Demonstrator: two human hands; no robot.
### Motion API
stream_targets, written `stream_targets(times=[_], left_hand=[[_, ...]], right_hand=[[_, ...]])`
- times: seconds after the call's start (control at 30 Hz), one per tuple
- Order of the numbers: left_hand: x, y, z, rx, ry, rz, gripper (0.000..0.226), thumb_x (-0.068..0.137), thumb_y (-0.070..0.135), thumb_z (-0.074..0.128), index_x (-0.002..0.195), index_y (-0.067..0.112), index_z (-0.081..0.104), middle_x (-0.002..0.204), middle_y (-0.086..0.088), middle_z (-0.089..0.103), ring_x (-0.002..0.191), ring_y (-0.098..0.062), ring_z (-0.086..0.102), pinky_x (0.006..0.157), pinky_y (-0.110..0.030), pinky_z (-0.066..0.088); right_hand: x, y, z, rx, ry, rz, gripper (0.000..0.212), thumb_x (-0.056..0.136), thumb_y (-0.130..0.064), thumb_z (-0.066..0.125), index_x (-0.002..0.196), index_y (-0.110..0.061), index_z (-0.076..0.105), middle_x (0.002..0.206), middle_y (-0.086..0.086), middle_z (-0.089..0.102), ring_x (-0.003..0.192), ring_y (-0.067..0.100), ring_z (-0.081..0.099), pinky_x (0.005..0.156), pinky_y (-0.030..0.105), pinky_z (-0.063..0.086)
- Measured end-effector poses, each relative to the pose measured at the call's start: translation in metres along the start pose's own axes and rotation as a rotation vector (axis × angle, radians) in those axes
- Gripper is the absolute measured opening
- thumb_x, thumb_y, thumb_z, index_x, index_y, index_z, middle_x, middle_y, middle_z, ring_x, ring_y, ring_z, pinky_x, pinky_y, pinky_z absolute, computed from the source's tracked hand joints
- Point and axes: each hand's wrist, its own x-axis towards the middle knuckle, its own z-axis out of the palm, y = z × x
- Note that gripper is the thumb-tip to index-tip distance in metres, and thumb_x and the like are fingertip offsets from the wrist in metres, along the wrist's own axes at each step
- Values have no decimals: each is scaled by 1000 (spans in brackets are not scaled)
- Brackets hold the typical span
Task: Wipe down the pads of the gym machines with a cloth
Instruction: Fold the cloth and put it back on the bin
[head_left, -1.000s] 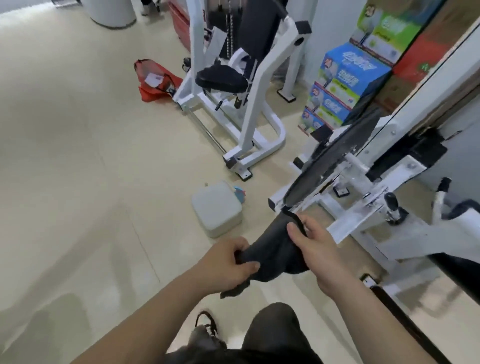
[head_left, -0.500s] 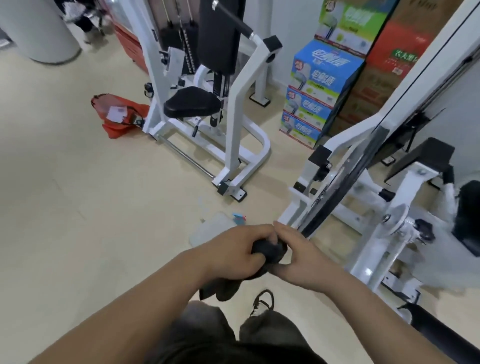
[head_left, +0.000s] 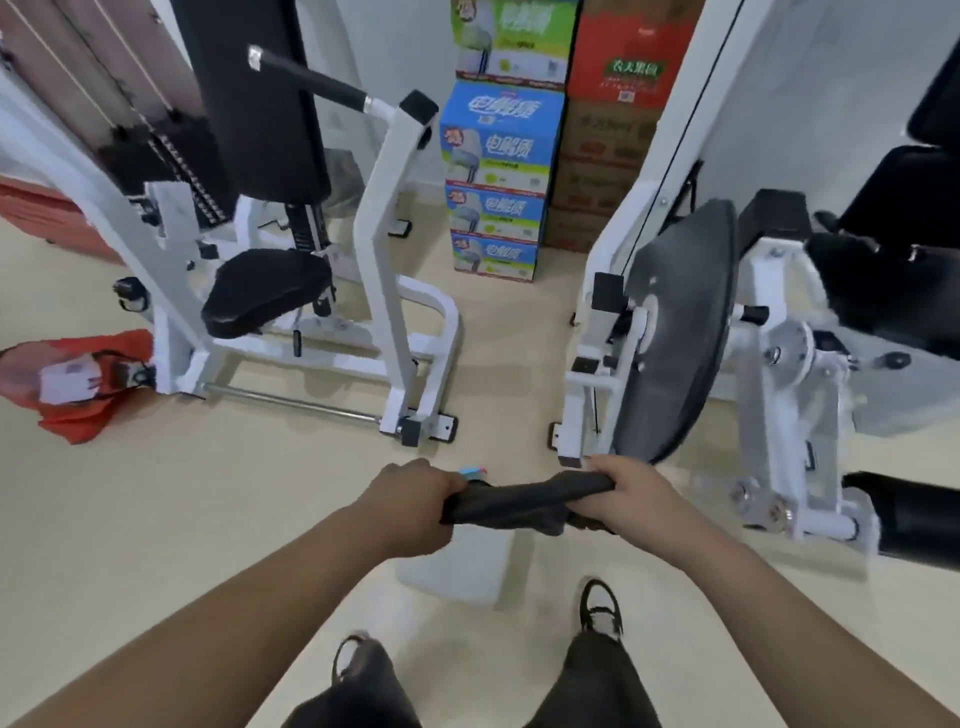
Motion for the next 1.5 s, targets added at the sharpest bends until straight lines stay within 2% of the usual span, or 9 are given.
stream_targets(times=[0.23, 0.47, 0.67, 0.83, 0.97, 1.17, 1.33, 1.4, 1.5], left_hand=[[-1, -85, 19, -326, -94, 107, 37, 73, 28, 87, 89, 22, 55, 88, 2, 65, 61, -18, 69, 57, -36, 60], [41, -136, 91, -308, -296, 85, 40, 66, 31, 92, 92, 27, 61, 96, 6, 65, 85, -13, 63, 65, -25, 50], [107, -173, 169, -335, -15, 36, 13, 77, 9, 68, 75, 15, 57, 76, -4, 62, 73, -21, 59, 59, -30, 45], [138, -181, 211, -324, 212, 186, 29, 76, 5, 60, 61, 25, 45, 63, 8, 52, 62, -13, 50, 49, -23, 34], [172, -208, 276, -67, 235, 237, 26, 76, 9, 55, 67, 28, 39, 76, 9, 50, 75, -16, 49, 58, -29, 36], [219, -236, 402, 330, -77, 211, 22, 85, 6, 55, 98, 23, 54, 102, -1, 60, 86, -23, 55, 70, -33, 38], [234, -242, 443, 282, -401, 218, 19, 82, 26, 74, 95, 23, 60, 83, 6, 63, 78, -23, 62, 68, -36, 53], [235, -241, 442, 182, -501, 179, 32, 80, 43, 79, 101, 25, 64, 78, 13, 61, 84, -20, 64, 73, -33, 54], [253, -243, 429, 3, -317, 160, 26, 90, 52, 68, 99, 28, 69, 92, 12, 66, 93, -15, 64, 85, -34, 56]], right_hand=[[4, 17, 96, 202, 198, 332, 12, 88, -7, 58, 82, -10, 48, 79, 6, 49, 71, 20, 47, 65, 33, 34], [57, 73, 198, 437, 441, 442, 3, 94, -3, 51, 96, -4, 50, 96, 16, 59, 80, 26, 59, 57, 33, 56], [114, 145, 254, 535, 584, 263, 19, 84, 10, 52, 80, -7, 45, 76, 11, 52, 72, 26, 55, 68, 43, 62], [144, 193, 275, 453, 789, 54, 17, 80, 15, 55, 80, 2, 43, 72, 8, 44, 63, 16, 37, 55, 25, 31], [179, 247, 315, 348, 674, -19, 25, 71, 21, 47, 70, -3, 39, 64, 1, 38, 57, 11, 28, 49, 20, 22], [241, 341, 371, -28, 84, 101, 29, 65, 6, 57, 63, -21, 46, 61, -13, 42, 59, 11, 36, 53, 27, 27], [264, 363, 388, -211, -381, 317, 35, 68, -47, 86, 79, -24, 63, 77, -8, 69, 72, 11, 61, 64, 27, 48], [272, 364, 383, -157, -374, 356, 43, 77, -61, 77, 84, -20, 65, 82, -4, 78, 76, 12, 70, 69, 31, 56], [294, 376, 377, -22, 133, 301, 38, 92, -52, 63, 84, -14, 60, 76, 5, 77, 64, 20, 71, 66, 40, 61]])
